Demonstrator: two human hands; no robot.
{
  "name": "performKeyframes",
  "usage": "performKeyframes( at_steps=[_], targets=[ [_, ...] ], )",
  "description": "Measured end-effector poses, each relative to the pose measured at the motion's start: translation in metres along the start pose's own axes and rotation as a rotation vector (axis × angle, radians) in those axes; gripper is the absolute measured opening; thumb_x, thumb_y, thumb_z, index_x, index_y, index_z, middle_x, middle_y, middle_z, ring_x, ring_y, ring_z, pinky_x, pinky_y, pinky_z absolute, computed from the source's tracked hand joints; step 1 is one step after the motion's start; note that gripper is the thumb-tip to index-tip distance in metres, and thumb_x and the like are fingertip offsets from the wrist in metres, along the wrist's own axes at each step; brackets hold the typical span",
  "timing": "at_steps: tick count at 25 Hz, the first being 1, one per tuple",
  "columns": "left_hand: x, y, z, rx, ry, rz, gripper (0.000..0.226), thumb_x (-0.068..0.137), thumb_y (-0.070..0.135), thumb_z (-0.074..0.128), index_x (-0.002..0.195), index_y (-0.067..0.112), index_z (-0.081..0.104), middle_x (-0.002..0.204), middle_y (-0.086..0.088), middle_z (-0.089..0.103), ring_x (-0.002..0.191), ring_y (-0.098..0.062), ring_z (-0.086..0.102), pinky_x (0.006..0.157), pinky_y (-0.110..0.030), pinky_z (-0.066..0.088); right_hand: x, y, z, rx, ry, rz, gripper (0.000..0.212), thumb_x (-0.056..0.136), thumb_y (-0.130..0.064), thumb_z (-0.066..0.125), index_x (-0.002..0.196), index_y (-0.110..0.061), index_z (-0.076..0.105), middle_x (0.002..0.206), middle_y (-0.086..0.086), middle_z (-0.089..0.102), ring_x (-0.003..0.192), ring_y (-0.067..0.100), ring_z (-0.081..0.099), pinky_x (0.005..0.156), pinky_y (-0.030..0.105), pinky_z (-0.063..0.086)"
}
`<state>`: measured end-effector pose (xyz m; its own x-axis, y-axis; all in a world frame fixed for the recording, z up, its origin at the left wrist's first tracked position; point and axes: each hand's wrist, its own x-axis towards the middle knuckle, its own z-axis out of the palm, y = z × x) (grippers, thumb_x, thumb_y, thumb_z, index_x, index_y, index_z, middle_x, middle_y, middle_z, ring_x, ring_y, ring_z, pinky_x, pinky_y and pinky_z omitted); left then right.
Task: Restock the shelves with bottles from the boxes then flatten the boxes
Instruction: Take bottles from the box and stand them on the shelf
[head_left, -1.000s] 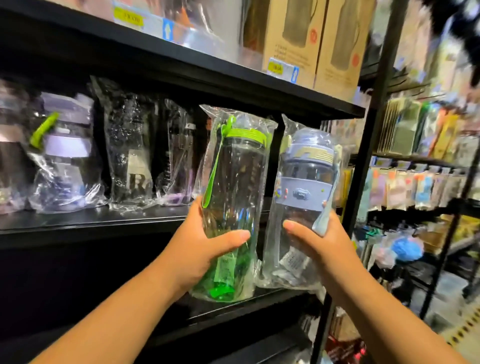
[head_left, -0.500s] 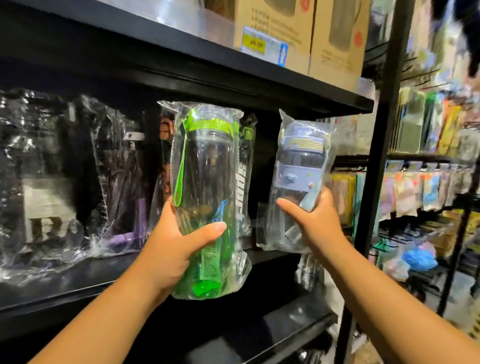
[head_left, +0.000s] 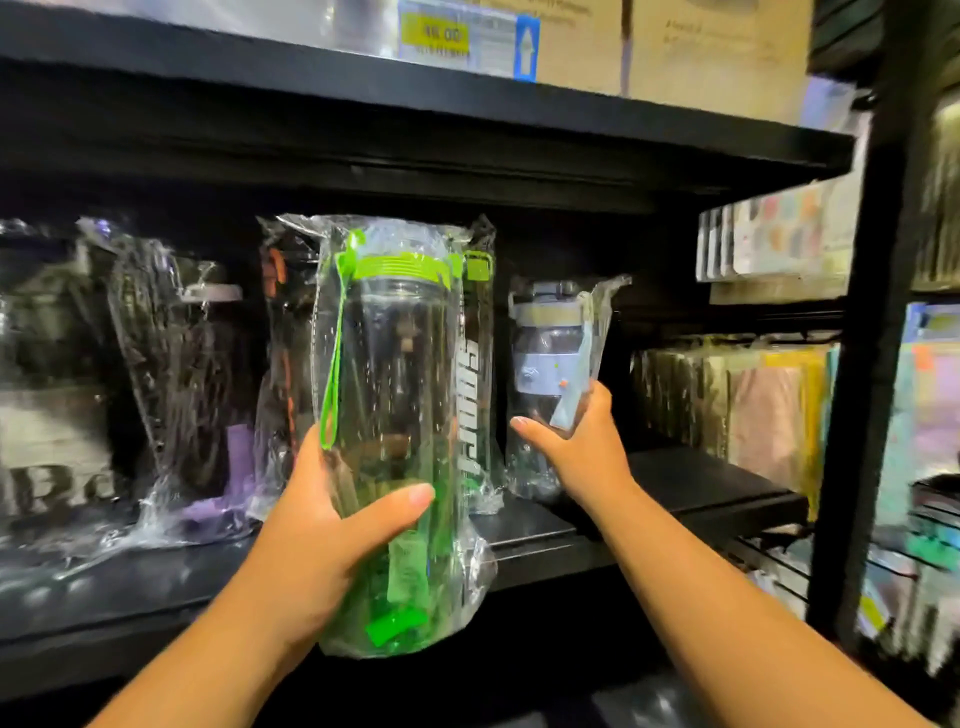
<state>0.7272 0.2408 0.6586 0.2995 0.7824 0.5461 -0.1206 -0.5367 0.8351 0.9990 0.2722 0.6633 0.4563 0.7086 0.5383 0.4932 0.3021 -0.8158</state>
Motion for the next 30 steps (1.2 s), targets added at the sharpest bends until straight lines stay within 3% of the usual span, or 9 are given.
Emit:
performKeyframes(
  at_steps=[6,10,13,15,17,19,21,25,30],
  targets=[
    [-0.003,0.004,0.036,0.021,0.079,0.047,0.094,0.046,0.047,0.084,0.132,0.033,0.049,0.117,0.016,0.071,0.107,-0.005,0.068,0.093,-0.028,0.053,-0.003,0.001,-0.005,-0.058,-0.031,0.045,0.134,0.041,-0.093,0.062,0.151,-0.030,0.020,0.151,-0.003,0.037,0.137,0.025,0.039,0.110,0.053,0.037],
    [0.000,0.015,0.061,0.029,0.057,0.042,0.088,0.047,0.045,0.082,0.127,0.035,0.048,0.111,0.025,0.071,0.101,0.003,0.068,0.077,-0.013,0.053,-0.026,-0.004,-0.023,0.152,0.132,-0.010,0.080,0.088,-0.054,0.062,0.153,-0.027,0.025,0.157,-0.005,0.025,0.144,0.016,0.022,0.111,0.035,0.027],
    [0.005,0.024,0.080,0.084,-0.033,0.051,0.093,0.053,0.042,0.084,0.136,0.034,0.044,0.116,0.022,0.070,0.106,0.001,0.067,0.081,-0.012,0.052,-0.055,-0.023,-0.044,0.486,0.121,-0.120,0.049,0.086,-0.048,0.061,0.132,-0.037,0.047,0.134,-0.026,0.050,0.126,-0.005,0.045,0.091,0.009,0.037],
    [0.010,0.027,0.098,0.157,-0.074,0.083,0.096,0.060,0.038,0.088,0.143,0.034,0.040,0.126,0.018,0.067,0.116,-0.003,0.064,0.094,-0.024,0.051,-0.063,-0.040,-0.059,0.644,-0.054,-0.176,0.054,0.075,-0.054,0.064,0.125,-0.039,0.051,0.120,-0.031,0.061,0.112,-0.009,0.057,0.081,0.006,0.045],
    [0.016,0.029,0.118,0.243,-0.095,0.144,0.098,0.066,0.032,0.092,0.146,0.040,0.036,0.129,0.024,0.062,0.120,0.002,0.059,0.100,-0.022,0.047,-0.061,-0.051,-0.069,0.749,-0.221,-0.173,0.074,0.068,-0.062,0.075,0.131,-0.028,0.054,0.128,-0.010,0.065,0.116,0.009,0.063,0.090,0.025,0.053],
    [0.021,0.033,0.139,0.307,-0.118,0.179,0.100,0.068,0.030,0.092,0.146,0.046,0.030,0.128,0.033,0.058,0.118,0.012,0.055,0.096,-0.011,0.044,-0.056,-0.054,-0.080,0.802,-0.226,-0.128,0.085,0.063,-0.059,0.082,0.132,-0.020,0.053,0.126,0.005,0.067,0.113,0.024,0.066,0.093,0.046,0.054],
    [0.027,0.036,0.155,0.342,-0.162,0.202,0.106,0.069,0.032,0.090,0.150,0.046,0.023,0.128,0.035,0.056,0.118,0.015,0.053,0.097,-0.010,0.043,-0.048,-0.055,-0.091,0.761,-0.132,-0.126,0.081,0.063,-0.049,0.084,0.130,-0.016,0.053,0.120,0.007,0.070,0.107,0.026,0.069,0.091,0.051,0.055],
    [0.036,0.043,0.167,0.350,-0.305,0.209,0.112,0.067,0.054,0.081,0.154,0.048,0.010,0.140,0.034,0.047,0.125,0.014,0.048,0.106,-0.021,0.040,-0.031,-0.054,-0.113,0.730,-0.037,-0.191,0.066,0.070,-0.035,0.081,0.125,-0.010,0.056,0.112,0.009,0.072,0.100,0.026,0.072,0.082,0.042,0.059],
    [0.028,0.012,0.133,0.754,-0.122,0.368,0.059,0.082,0.070,0.050,0.138,0.054,0.039,0.121,0.035,0.055,0.114,0.009,0.054,0.092,-0.021,0.048,0.003,-0.045,-0.134,0.464,0.155,-0.306,0.074,0.066,-0.047,0.084,0.125,-0.014,0.053,0.112,-0.005,0.069,0.100,0.006,0.068,0.084,0.024,0.053]
  ],
)
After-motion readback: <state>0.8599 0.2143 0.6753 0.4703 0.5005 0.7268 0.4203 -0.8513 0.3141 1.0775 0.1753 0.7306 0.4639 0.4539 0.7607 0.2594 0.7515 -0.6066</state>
